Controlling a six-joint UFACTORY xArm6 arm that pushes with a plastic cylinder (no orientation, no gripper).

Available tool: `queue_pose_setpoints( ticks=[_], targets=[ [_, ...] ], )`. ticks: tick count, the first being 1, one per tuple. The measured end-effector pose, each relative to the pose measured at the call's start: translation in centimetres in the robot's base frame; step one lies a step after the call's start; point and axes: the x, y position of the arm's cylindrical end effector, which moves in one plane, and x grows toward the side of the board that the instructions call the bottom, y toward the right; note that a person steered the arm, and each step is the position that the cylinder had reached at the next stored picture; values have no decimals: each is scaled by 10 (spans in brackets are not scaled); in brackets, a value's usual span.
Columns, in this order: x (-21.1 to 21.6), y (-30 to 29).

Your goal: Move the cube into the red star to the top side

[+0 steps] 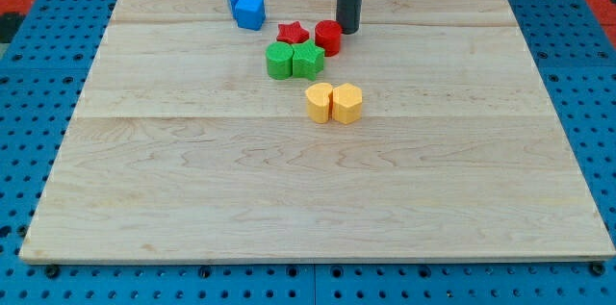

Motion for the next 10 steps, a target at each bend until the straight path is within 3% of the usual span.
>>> queue_pose_setpoints(
  ticks=[1,2,3,5,6,7,8,9,10],
  targets=[
    [-28,13],
    [-84,-31],
    [-93,-69],
    [-90,-163],
    [-59,-175],
    [-31,-155],
    [-35,-138],
    [-60,-161],
    [-59,-132]
  ],
)
